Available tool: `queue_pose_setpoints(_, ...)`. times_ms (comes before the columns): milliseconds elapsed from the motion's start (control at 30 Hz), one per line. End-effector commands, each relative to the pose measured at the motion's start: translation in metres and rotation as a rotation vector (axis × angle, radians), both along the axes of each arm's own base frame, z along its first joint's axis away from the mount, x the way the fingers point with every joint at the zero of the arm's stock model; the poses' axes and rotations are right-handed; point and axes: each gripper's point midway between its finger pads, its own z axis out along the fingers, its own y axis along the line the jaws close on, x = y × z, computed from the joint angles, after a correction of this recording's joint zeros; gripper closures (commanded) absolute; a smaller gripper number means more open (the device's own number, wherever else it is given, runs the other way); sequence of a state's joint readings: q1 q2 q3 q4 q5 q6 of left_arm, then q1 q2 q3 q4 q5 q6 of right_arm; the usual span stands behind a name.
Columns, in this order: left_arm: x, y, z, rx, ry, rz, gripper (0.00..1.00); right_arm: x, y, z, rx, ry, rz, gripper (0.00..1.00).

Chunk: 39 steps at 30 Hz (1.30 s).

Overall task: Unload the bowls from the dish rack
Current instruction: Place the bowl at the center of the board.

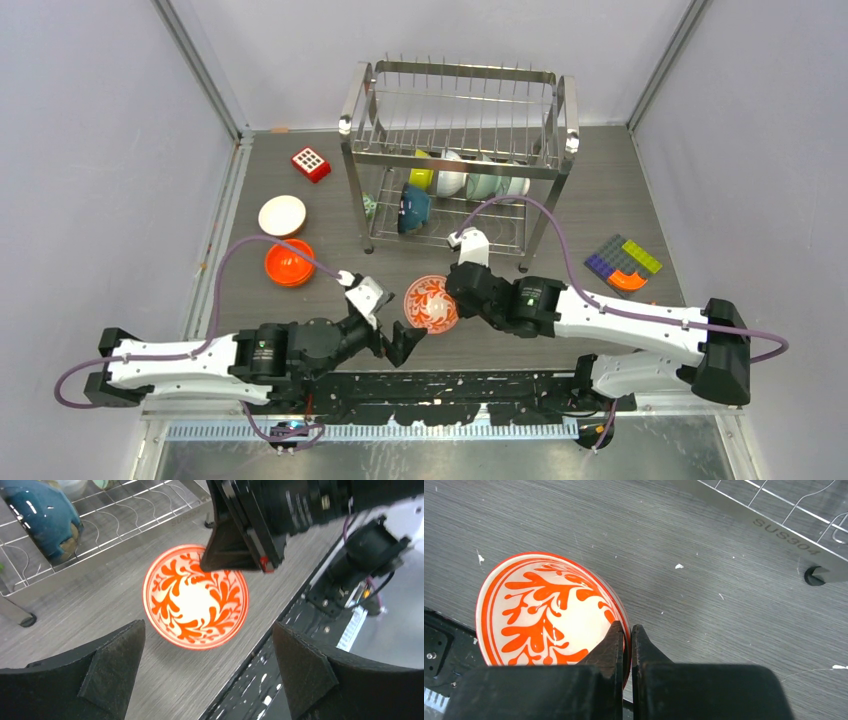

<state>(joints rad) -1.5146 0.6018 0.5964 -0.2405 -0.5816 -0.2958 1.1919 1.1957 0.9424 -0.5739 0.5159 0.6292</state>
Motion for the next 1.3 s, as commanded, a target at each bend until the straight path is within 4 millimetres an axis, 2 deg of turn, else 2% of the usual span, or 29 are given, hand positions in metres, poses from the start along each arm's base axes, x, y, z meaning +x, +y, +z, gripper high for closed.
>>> queue_pose_setpoints(0, 0.02, -0.004, 0.029, -0.253, 0.125, 0.214, 0.03, 0.013, 0.019, 0.023, 0.184, -0.055, -0.075, 0.99)
queue_pose_setpoints(67, 0.032, 0.005, 0.025, -0.214, 0.151, 0.333, 0.08, 0.013, 0.021, 0.021, 0.184, -0.05, -0.075, 0.99)
queue_pose_setpoints(200, 0.052, 0.029, -0.002, -0.128, 0.25, 0.549, 0.18, 0.014, 0.024, 0.022, 0.189, -0.051, -0.076, 0.99)
queue_pose_setpoints(400, 0.065, 0.035, -0.034, -0.227, 0.482, 0.62, 0.31, 0.014, 0.029, 0.023, 0.205, -0.045, -0.075, 0.99)
queue_pose_setpoints(567, 0.064, 0.028, -0.039, -0.215, 0.513, 0.598, 0.36, 0.013, 0.029, 0.023, 0.208, -0.045, -0.078, 0.99)
queue_pose_setpoints(733, 0.061, 0.018, -0.043, -0.16, 0.531, 0.572, 0.36, 0.014, 0.031, 0.026, 0.214, -0.046, -0.077, 0.99)
queue_pose_setpoints(900, 0.056, 0.018, -0.042, -0.124, 0.551, 0.561, 0.36, 0.009, 0.034, 0.027, 0.225, -0.031, -0.074, 0.99)
queue_pose_setpoints(1067, 0.055, 0.017, -0.052, -0.091, 0.547, 0.546, 0.46, 0.007, 0.032, 0.02, 0.23, -0.028, -0.08, 0.99)
queue_pose_setpoints(1267, 0.057, 0.019, -0.067, -0.009, 0.548, 0.593, 0.56, 0.005, 0.036, 0.024, 0.224, -0.027, -0.077, 0.99)
